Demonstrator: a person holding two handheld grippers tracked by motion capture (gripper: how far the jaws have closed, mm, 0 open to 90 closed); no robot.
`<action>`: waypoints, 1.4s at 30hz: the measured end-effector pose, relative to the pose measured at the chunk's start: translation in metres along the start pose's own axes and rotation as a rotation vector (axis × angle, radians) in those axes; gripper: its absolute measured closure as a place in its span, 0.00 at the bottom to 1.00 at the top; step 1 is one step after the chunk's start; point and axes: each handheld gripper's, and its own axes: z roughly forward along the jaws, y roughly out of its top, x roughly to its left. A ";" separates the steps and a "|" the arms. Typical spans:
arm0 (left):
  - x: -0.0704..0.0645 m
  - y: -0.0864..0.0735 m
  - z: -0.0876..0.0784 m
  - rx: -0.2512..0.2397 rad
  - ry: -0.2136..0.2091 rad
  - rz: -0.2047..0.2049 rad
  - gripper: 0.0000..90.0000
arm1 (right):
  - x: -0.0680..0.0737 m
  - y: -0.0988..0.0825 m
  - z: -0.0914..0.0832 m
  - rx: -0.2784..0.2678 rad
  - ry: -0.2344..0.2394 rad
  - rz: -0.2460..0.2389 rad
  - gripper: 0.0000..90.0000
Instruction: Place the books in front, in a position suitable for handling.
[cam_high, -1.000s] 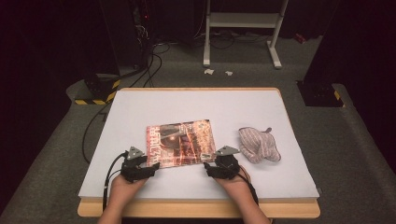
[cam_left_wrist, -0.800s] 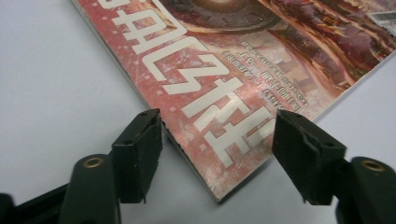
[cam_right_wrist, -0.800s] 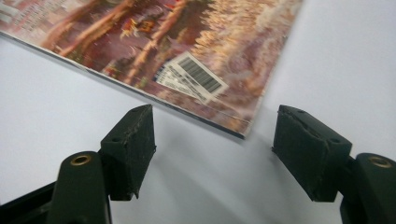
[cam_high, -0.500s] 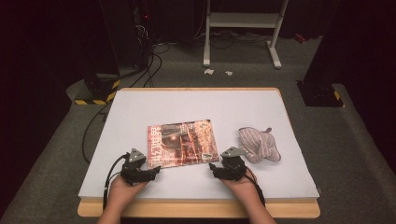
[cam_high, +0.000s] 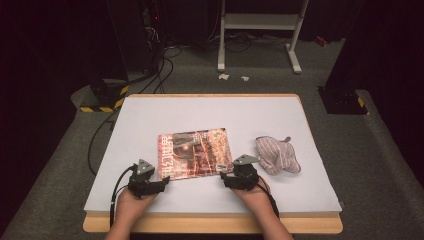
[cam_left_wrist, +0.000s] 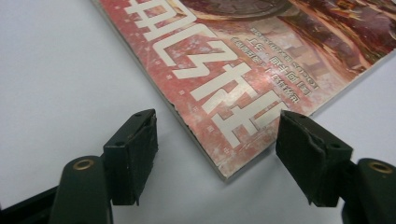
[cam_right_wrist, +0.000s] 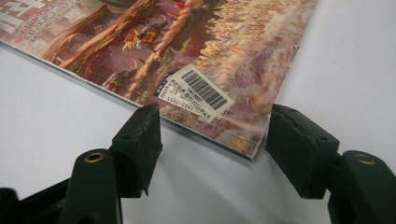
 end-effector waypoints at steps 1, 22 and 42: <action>0.002 0.000 0.000 -0.002 0.004 -0.008 0.33 | 0.001 0.001 0.001 0.001 -0.001 0.002 0.39; 0.012 0.003 -0.009 -0.057 0.033 -0.076 0.53 | 0.012 -0.001 0.001 -0.003 0.024 0.002 0.41; -0.010 0.001 -0.003 0.004 -0.016 -0.012 0.62 | 0.009 0.002 0.003 -0.004 0.022 0.001 0.44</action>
